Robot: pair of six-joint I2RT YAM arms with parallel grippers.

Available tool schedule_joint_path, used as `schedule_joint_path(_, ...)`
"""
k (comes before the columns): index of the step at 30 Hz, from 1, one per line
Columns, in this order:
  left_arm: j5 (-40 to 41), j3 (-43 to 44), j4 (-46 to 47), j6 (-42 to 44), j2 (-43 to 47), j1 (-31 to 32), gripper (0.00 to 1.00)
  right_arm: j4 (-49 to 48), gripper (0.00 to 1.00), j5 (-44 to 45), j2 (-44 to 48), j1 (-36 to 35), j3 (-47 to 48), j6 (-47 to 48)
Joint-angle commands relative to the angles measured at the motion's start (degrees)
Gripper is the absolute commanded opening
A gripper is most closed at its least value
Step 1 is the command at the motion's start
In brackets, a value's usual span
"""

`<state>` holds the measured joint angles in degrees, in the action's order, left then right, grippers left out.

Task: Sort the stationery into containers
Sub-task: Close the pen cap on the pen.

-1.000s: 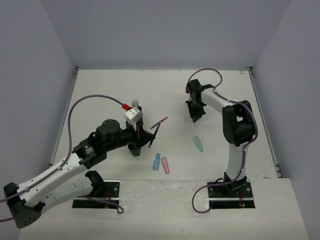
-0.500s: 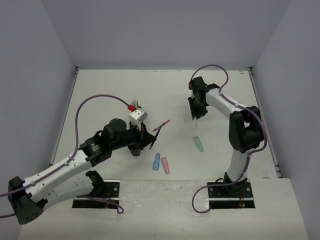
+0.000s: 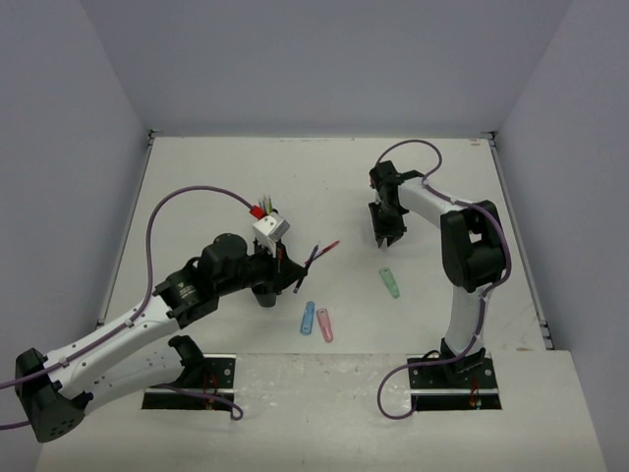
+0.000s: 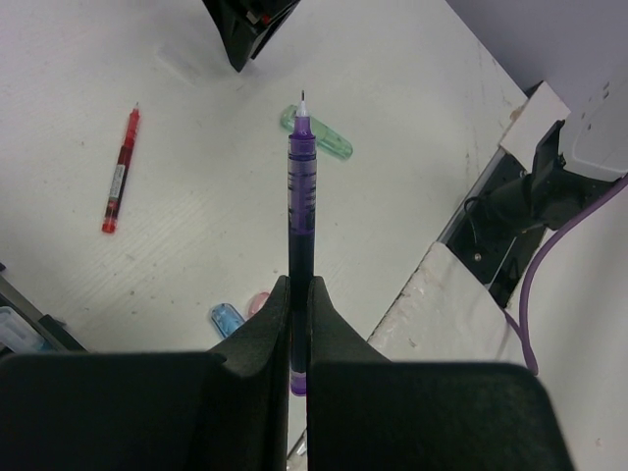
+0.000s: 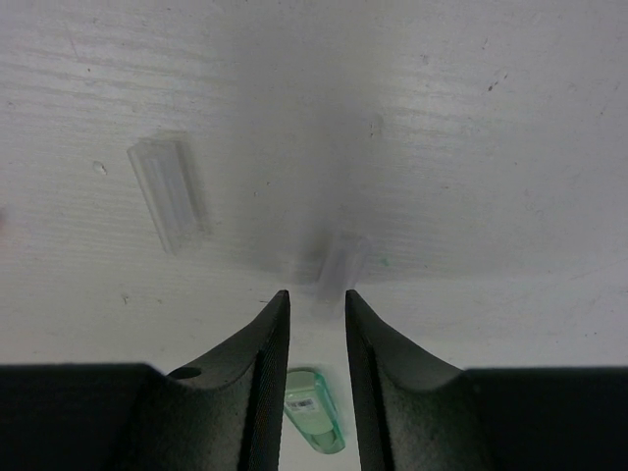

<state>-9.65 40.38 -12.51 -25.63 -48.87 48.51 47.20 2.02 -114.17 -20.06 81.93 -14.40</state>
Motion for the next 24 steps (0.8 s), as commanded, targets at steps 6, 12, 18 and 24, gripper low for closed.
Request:
schedule_joint_path(6,-0.8,0.0,0.9,2.1,2.6,0.2,0.0,4.8,0.39,-1.4,-2.6,1.9,3.5,-4.3)
schedule_joint_path(12,-0.6,0.1,0.7,2.4,3.9,0.2,0.0,5.2,0.4,-0.8,-3.2,2.0,4.6,-5.5)
schedule_joint_path(18,-0.5,0.5,0.6,2.8,4.3,0.2,0.0,8.5,0.37,-0.5,-5.7,2.1,8.2,-6.0)
schedule_joint_path(24,0.1,1.2,0.1,3.1,5.1,0.3,0.0,11.3,0.29,-1.2,-8.0,2.3,11.0,-5.1)
